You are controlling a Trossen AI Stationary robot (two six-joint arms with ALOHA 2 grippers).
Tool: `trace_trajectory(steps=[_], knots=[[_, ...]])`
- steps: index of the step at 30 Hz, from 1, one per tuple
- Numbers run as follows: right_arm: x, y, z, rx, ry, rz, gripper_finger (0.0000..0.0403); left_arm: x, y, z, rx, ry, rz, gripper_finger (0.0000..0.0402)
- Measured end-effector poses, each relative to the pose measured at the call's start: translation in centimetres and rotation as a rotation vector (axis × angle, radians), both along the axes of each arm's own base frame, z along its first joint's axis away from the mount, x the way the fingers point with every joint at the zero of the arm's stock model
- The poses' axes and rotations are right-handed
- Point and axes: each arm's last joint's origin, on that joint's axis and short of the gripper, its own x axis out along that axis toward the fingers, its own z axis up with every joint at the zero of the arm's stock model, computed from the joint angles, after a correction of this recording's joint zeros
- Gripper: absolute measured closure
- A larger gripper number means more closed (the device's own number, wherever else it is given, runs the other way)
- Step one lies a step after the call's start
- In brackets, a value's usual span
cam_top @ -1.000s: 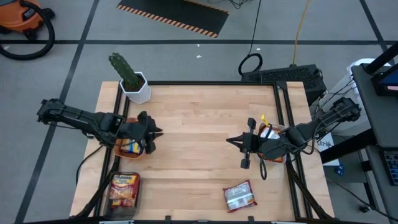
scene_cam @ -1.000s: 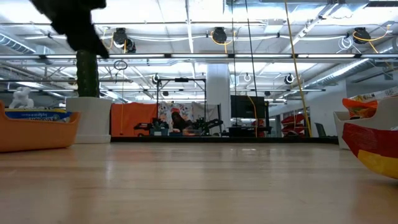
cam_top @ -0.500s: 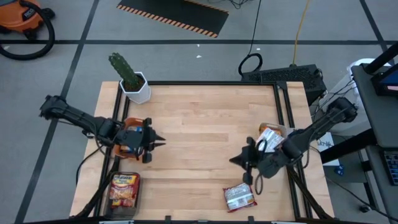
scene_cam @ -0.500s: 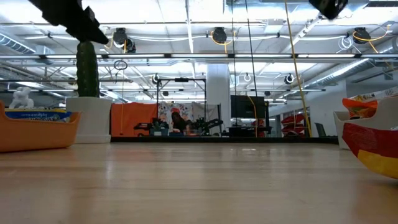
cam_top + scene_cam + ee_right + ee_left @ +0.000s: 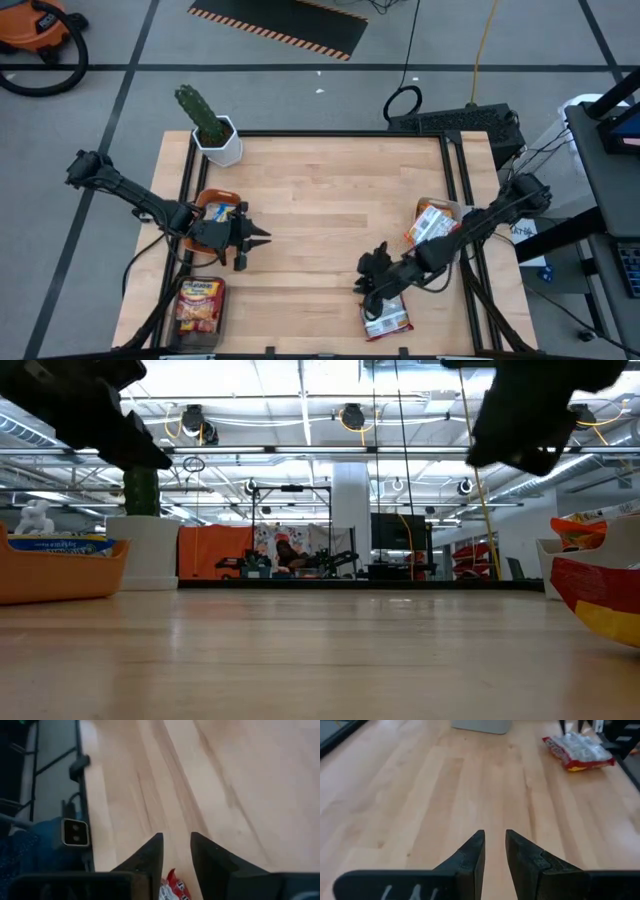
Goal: Sort Maruchan noodles
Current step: Put the red noodle pack into the black bin
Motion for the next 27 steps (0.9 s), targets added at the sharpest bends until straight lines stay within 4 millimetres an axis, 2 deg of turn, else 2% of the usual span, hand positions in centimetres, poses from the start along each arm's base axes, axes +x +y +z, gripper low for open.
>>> trace_trajectory(steps=[9, 17, 27], knots=[[0.5, 1.7, -3.8, 0.114, 0.186, 0.019, 0.0300, 0.2, -0.7, 0.7, -0.030, -0.118, -0.044, 0.0319], [0.8, 2.9, -4.3, 0.150, 0.129, 0.008, 0.0300, 0.6, -0.8, 1.5, 0.008, -0.207, -0.073, 0.0319], [1.1, 3.1, -6.3, 0.094, 0.167, -0.016, 0.0300, 1.3, 0.5, 2.2, 0.070, -0.277, -0.030, 0.0319]])
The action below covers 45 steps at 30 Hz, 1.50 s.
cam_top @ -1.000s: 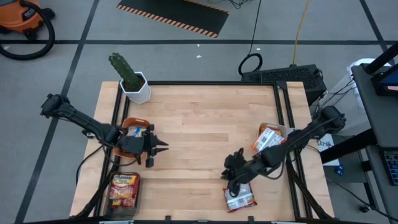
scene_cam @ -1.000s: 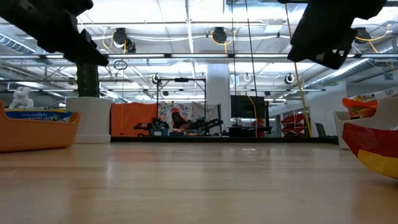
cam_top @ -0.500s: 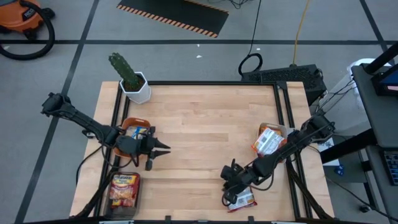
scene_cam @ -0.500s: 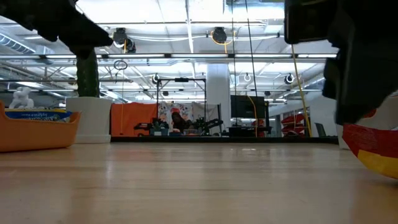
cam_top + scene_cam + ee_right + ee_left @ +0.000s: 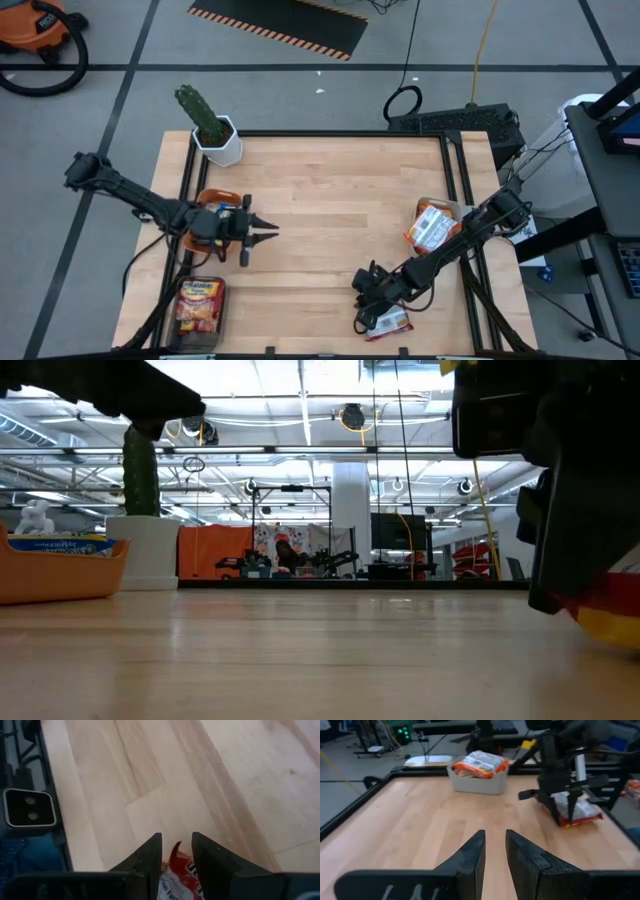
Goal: Sort Maruchan noodles
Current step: Put the red noodle pack into the black bin
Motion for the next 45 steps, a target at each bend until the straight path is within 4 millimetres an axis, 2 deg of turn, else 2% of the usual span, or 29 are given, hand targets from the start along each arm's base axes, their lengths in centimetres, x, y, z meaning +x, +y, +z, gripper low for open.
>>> trace_trajectory(steps=[9, 19, 23, 28, 34, 40, 45], knots=[[-0.1, 0.1, 0.0, -0.082, -0.035, 0.091, 0.0300, 0.5, 0.6, -0.5, 0.015, 0.030, 0.032, 0.0319], [-0.2, 0.2, -0.1, -0.020, -0.001, 0.111, 0.0303, 1.6, 0.1, -2.5, 0.043, 0.123, 0.013, 0.0319], [-0.2, 0.2, -0.1, -0.020, 0.000, 0.114, 0.0329, 2.0, -0.1, -3.0, 0.038, 0.143, 0.000, 0.0319], [-0.3, 0.2, -0.2, -0.031, 0.020, 0.120, 0.0391, 2.1, -0.1, -3.2, 0.019, 0.144, 0.005, 0.0319], [-0.1, 0.2, 0.0, -0.064, -0.027, 0.154, 0.0399, 2.1, -0.3, -3.2, -0.029, 0.143, -0.005, 0.0319], [0.4, -1.1, 1.6, -0.222, -0.143, 0.131, 0.0402, 2.0, -0.7, -3.0, -0.065, 0.129, -0.014, 0.0319], [0.5, -2.4, 3.9, -0.392, -0.264, 0.109, 0.0402, 2.0, -1.1, -2.8, -0.096, 0.105, -0.024, 0.0319]])
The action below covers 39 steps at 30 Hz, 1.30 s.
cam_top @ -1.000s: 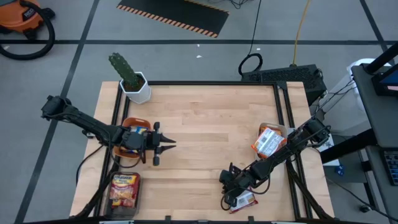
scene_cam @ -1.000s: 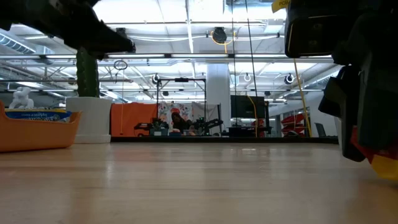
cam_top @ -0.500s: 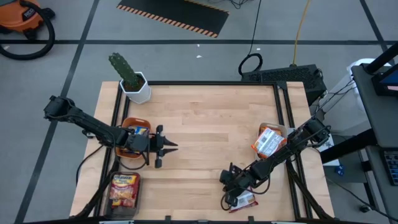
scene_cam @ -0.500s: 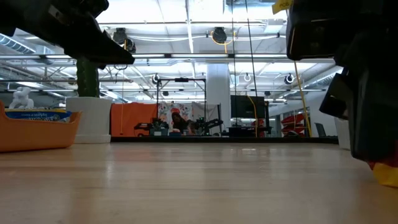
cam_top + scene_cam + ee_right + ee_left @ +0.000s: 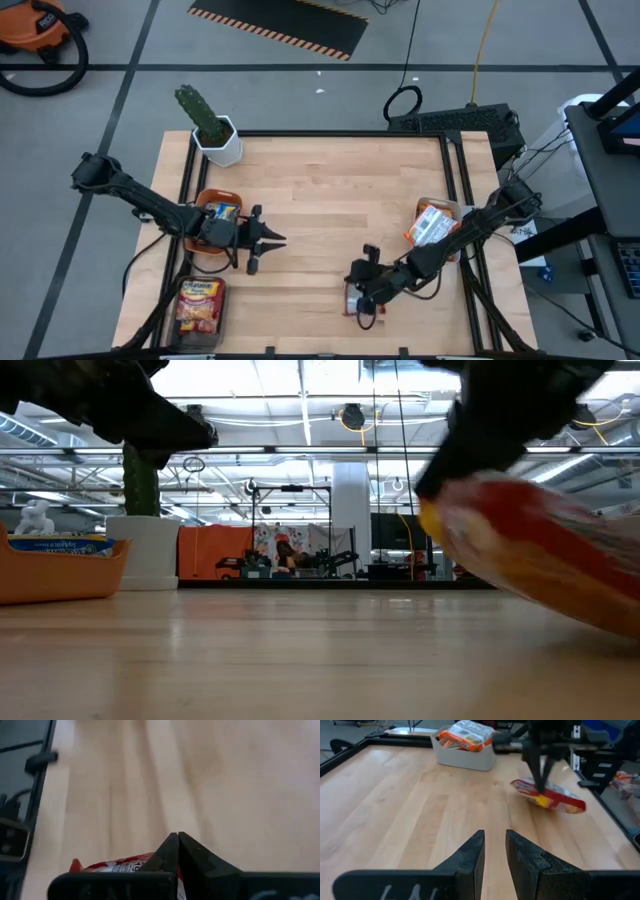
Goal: Sort Maruchan noodles
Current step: Put the red noodle pack into the black bin
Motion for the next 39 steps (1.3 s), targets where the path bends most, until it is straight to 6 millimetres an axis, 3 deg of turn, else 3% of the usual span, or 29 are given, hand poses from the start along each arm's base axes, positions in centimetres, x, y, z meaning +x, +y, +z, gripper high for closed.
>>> trace_trajectory(steps=[15, 23, 26, 32, 35, 39], knots=[[-0.7, -4.3, 9.3, -0.465, -0.392, -0.059, 0.0403, 0.5, 0.2, 1.6, 0.050, -0.167, 0.038, 0.0318], [0.7, -7.6, 11.6, -0.608, -0.512, -0.127, 0.0403, 1.0, 0.5, 3.2, 0.091, -0.271, 0.048, 0.0310], [1.1, -8.9, 11.9, -0.639, -0.517, -0.162, 0.0403, 1.4, 0.3, 4.5, 0.093, -0.295, 0.047, 0.0276], [1.6, -11.2, 11.8, -0.671, -0.489, -0.229, 0.0403, 2.1, 0.1, 5.4, 0.110, -0.275, 0.096, 0.0162], [1.7, -12.0, 11.8, -0.681, -0.475, -0.250, 0.0403, 2.7, -0.1, 5.2, 0.167, -0.278, 0.102, 0.0122], [1.8, -12.8, 11.8, -0.698, -0.464, -0.262, 0.0403, 3.8, -0.3, 3.5, 0.278, -0.220, 0.180, 0.0109]])
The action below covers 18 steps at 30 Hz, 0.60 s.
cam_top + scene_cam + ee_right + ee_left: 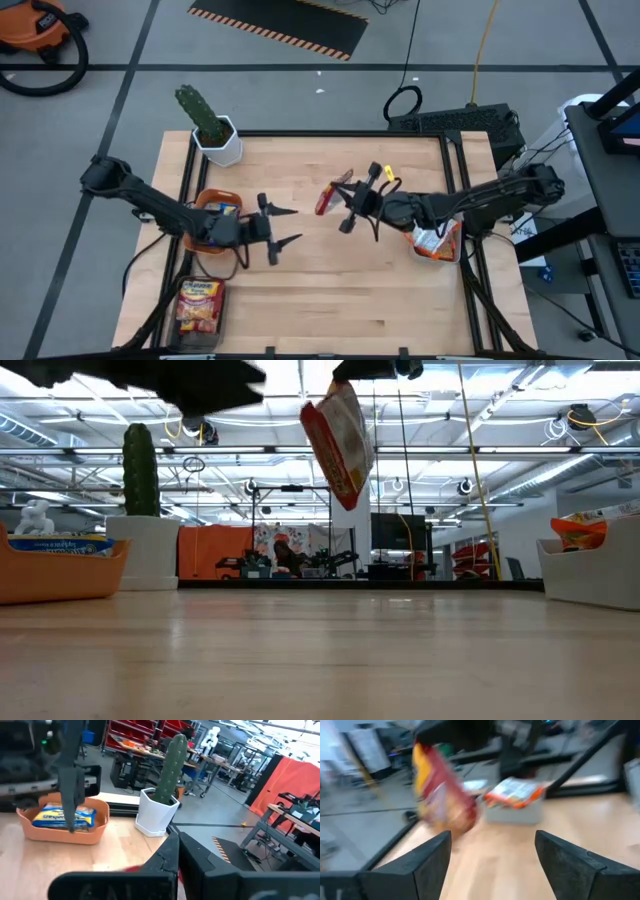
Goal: Sort Maruchan noodles
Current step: Put the red noodle pack into the black bin
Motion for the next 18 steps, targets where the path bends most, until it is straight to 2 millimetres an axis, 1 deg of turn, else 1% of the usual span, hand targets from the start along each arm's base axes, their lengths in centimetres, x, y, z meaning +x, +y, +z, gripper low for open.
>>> trace_trajectory(steps=[5, 9, 13, 18], knots=[[0.1, -0.7, 0.0, -0.009, 0.006, -0.019, 0.0403, 1.1, 0.0, -2.1, 0.070, 0.060, 0.141, 0.0108], [0.2, -1.6, 0.0, -0.009, 0.007, -0.028, 0.0403, 2.2, 0.1, -2.9, 0.037, 0.004, 0.164, 0.0108], [0.4, -2.4, 0.4, 0.031, -0.046, 0.041, 0.0403, 3.2, 0.6, -3.7, 0.012, -0.053, 0.191, 0.0108], [0.6, -2.8, 0.8, 0.066, -0.105, 0.125, 0.0403, 4.1, 1.8, -4.7, -0.011, -0.087, 0.255, 0.0108]])
